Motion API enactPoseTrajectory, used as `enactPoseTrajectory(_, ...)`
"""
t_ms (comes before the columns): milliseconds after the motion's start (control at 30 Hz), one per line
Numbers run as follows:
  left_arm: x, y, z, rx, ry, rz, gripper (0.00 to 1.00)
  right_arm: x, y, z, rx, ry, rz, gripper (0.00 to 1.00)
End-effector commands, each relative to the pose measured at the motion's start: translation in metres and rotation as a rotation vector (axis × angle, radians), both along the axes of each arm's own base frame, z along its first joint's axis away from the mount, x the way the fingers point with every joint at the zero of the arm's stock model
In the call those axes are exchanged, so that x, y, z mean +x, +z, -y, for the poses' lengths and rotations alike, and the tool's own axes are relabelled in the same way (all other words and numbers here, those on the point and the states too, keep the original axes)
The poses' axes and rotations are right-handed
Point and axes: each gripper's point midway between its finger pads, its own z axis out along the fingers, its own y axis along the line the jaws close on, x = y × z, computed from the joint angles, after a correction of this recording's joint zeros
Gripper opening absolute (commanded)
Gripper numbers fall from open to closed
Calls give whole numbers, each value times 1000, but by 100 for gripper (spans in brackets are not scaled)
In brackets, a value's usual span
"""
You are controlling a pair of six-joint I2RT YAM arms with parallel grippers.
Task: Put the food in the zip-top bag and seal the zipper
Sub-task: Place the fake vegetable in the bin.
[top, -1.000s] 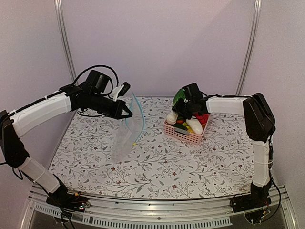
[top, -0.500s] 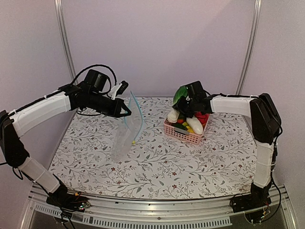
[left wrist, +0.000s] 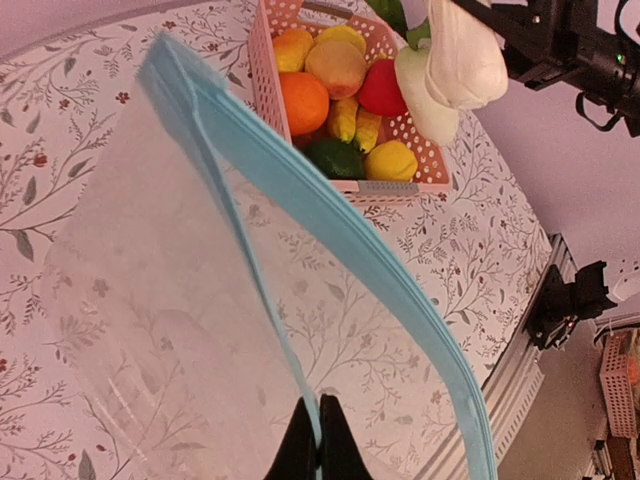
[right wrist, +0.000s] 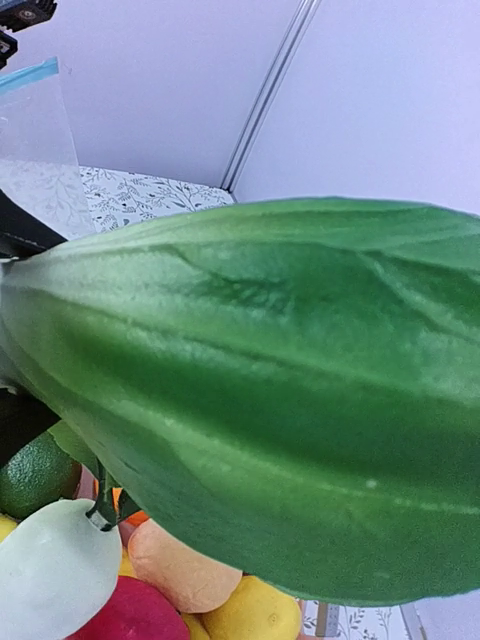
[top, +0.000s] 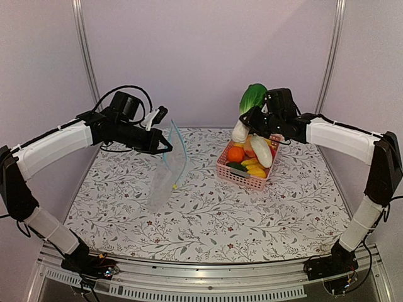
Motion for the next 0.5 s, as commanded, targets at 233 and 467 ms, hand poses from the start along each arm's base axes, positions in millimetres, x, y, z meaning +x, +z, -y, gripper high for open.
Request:
enactPoseTrajectory(233, -1, 16, -3, -51, 1, 24, 0, -57, 72, -8, -107, 81, 194, 29)
enactPoseTrajectory(467, 0, 17, 6, -107, 5, -28, 0, -96, 115, -26, -123, 168, 313, 29)
